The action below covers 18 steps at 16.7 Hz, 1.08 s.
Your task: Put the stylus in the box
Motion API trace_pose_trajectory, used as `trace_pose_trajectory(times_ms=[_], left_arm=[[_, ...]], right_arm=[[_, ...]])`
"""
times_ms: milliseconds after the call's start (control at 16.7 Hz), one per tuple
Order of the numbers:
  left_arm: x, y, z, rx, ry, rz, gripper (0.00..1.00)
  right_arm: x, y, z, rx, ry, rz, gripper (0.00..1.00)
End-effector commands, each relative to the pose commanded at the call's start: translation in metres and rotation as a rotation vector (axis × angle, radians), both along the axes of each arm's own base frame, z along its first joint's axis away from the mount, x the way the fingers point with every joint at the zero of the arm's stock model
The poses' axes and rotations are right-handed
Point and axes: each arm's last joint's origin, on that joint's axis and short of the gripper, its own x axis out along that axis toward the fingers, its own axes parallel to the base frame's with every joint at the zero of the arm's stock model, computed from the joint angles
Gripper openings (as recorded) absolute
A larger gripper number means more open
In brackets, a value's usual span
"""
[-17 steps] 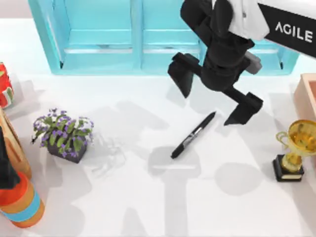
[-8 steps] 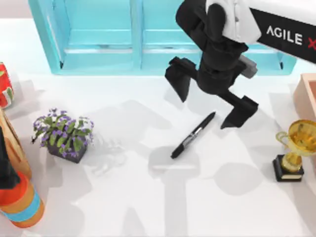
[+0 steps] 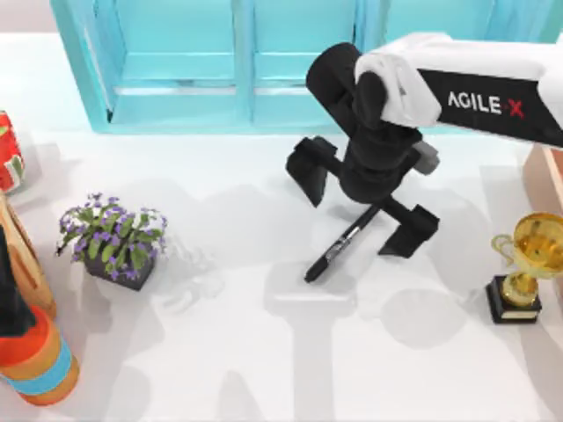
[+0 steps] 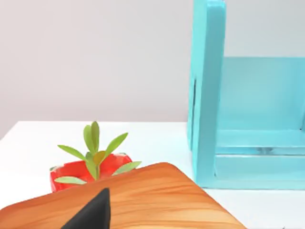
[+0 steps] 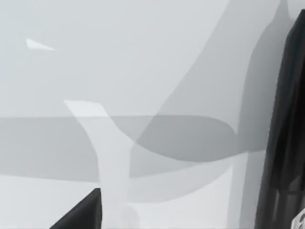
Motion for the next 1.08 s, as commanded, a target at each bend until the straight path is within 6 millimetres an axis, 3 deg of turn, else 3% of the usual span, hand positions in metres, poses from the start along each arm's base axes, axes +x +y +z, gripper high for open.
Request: trace_pose_trajectory(times_ms=[240, 1020, 1080], left_arm=[[0.0, 0.0, 0.0, 0.0, 0.0, 0.0, 1.0], [0.0, 0.0, 0.0, 0.0, 0.0, 0.0, 1.0], [0.0, 0.0, 0.0, 0.0, 0.0, 0.0, 1.0]], right_arm=[[-0.0004, 0.0, -0.003, -0.001, 0.002, 0.0, 1.0], [-0.0004, 0.0, -0.003, -0.001, 0.002, 0.0, 0.02], [-0.0004, 0.0, -0.003, -0.001, 0.002, 0.0, 0.0]])
